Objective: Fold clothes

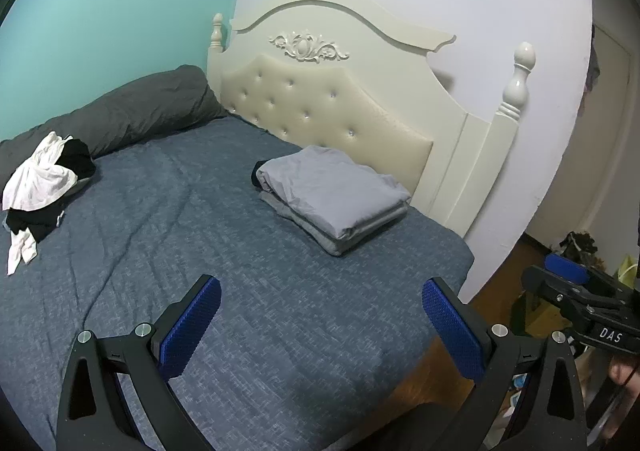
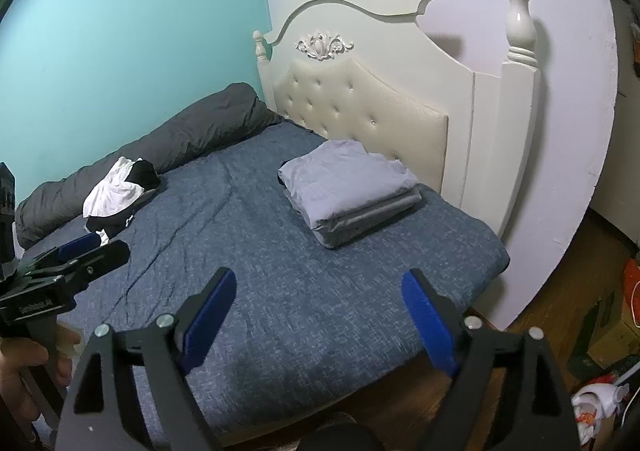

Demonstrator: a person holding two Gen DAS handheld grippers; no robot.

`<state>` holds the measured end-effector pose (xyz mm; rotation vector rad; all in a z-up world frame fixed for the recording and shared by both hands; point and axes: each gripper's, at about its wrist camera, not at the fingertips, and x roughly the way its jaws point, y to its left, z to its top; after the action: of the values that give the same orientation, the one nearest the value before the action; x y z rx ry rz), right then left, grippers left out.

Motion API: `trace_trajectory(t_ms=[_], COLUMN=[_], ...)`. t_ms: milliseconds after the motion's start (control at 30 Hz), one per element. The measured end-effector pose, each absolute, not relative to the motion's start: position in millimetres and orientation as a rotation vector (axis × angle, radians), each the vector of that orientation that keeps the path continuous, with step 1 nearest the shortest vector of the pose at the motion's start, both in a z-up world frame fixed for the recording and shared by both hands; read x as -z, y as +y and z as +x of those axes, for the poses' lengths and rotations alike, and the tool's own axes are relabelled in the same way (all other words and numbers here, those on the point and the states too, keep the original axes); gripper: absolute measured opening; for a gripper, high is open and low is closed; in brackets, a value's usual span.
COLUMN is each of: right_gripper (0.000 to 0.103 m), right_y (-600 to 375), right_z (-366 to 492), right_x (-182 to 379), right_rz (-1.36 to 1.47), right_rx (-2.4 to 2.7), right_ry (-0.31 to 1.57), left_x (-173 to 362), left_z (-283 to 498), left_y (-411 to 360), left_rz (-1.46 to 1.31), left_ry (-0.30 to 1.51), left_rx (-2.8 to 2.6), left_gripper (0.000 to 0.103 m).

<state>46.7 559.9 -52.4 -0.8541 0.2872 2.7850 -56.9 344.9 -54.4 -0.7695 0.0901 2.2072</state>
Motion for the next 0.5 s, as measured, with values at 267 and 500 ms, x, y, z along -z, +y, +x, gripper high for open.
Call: trace_trajectory(t_ms=[267,500], right_gripper=[0.103,0.103], right_y=[555.6,556.1], right_z=[53.1,55.5], right_x=[50.4,50.7], right_rz=[-0.830,-0.817], right_rx=[-2.796,-2.791], right_ry=[0.287,0.300], left_x=[53.7,52.8], left_z=[-53.5,-49.8], left_y=[340.1,336.4], left_rz=[-0.770,-0.761], left_ry=[0.095,0.093], left_rx=[-2.227,-2.235], left_gripper=[0.103,0.103])
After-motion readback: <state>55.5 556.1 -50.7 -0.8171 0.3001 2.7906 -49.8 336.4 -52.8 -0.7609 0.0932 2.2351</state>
